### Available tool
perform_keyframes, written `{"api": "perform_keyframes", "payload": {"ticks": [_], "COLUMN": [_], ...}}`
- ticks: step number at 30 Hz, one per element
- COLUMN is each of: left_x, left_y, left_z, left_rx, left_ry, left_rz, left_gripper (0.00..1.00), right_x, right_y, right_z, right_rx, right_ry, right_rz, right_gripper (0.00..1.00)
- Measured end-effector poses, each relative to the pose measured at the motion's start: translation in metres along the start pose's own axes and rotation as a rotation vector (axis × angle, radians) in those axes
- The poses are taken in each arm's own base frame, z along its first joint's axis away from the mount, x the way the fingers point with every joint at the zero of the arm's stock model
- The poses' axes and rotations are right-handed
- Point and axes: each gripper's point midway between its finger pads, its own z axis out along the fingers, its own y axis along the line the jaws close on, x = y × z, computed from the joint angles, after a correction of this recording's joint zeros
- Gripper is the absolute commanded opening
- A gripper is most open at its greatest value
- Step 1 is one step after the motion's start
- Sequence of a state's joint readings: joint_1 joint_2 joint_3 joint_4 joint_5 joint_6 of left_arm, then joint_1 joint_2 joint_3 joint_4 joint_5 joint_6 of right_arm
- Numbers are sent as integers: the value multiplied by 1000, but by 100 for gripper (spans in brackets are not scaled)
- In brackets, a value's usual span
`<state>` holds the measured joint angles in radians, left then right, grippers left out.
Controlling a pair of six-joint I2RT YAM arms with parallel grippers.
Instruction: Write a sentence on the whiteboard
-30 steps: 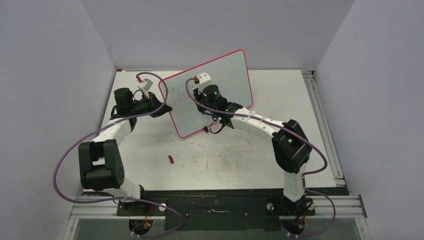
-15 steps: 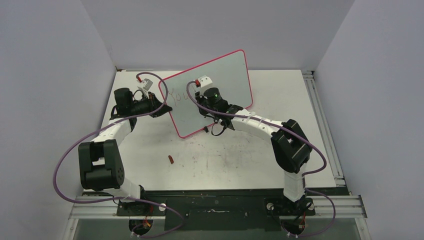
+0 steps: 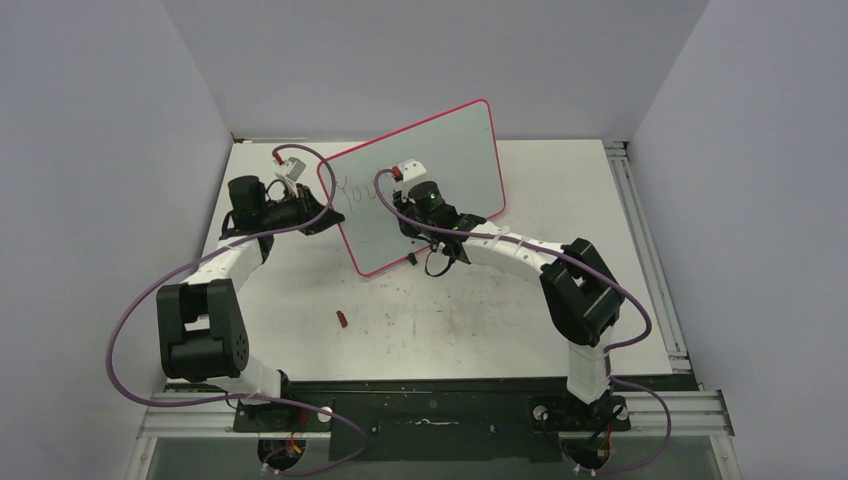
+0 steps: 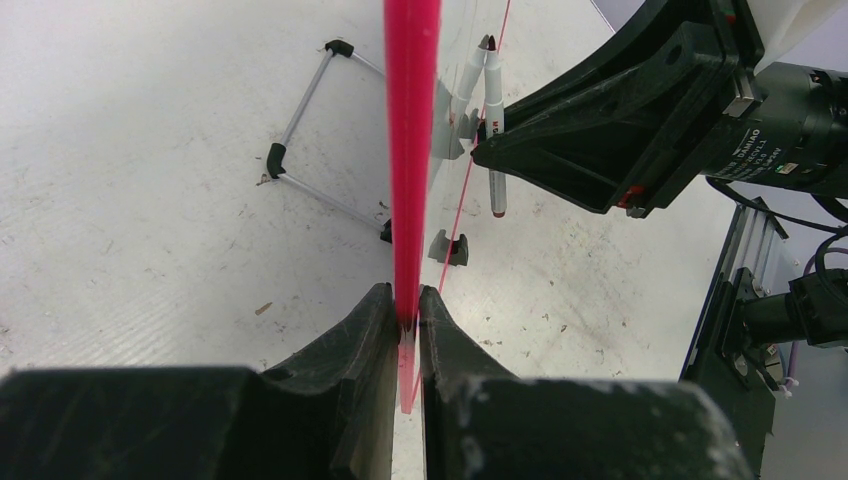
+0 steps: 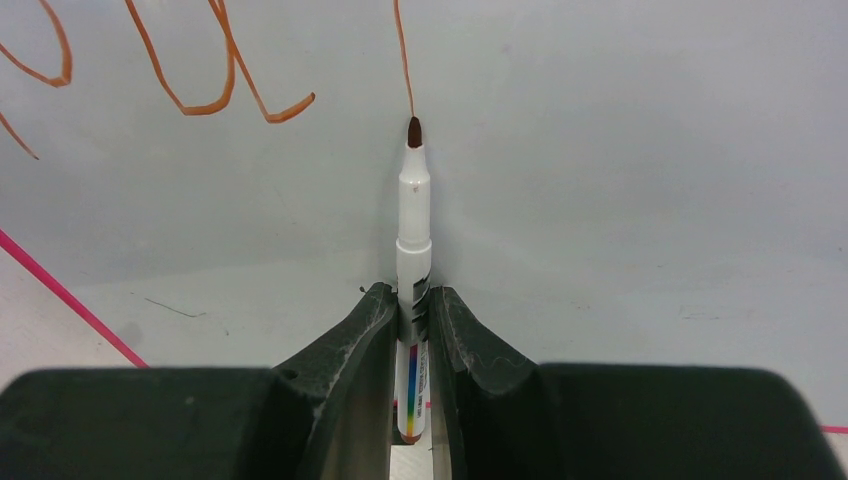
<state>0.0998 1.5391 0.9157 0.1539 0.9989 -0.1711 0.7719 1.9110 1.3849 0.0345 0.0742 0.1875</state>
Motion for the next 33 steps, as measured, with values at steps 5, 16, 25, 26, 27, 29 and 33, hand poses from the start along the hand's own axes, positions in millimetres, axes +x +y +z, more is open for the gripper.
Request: {"api": "perform_keyframes", "payload": {"ticks": [5,16,25,26,27,29,33], "left_x": [0,0,0,0,0,0,0], "left_y": [0,-1,-1,-1,-1,-1,-1], "left_z": [0,0,0,0,0,0,0], "left_rx": [0,1,1,1,0,1,1], "left_ry": [0,0,1,1,1,1,1], "left_rz": [0,1,0,0,0,0,0], "left_gripper": [0,0,0,0,0,0,0], "right_x": [0,-27,-42,-43,-43,-43,-45], "right_y": [0,3,-5,-5,-5,-6,-7], "right_z": [0,-2,0,0,1,0,-1], "right_rx": [0,-5,8,8,8,8,10], "right_ry": [1,-41,-60,-61,-58,-50,-44], "right_rz": [0,6,17,18,17,16,17], "right_gripper": [5,5,5,5,5,5,5]}}
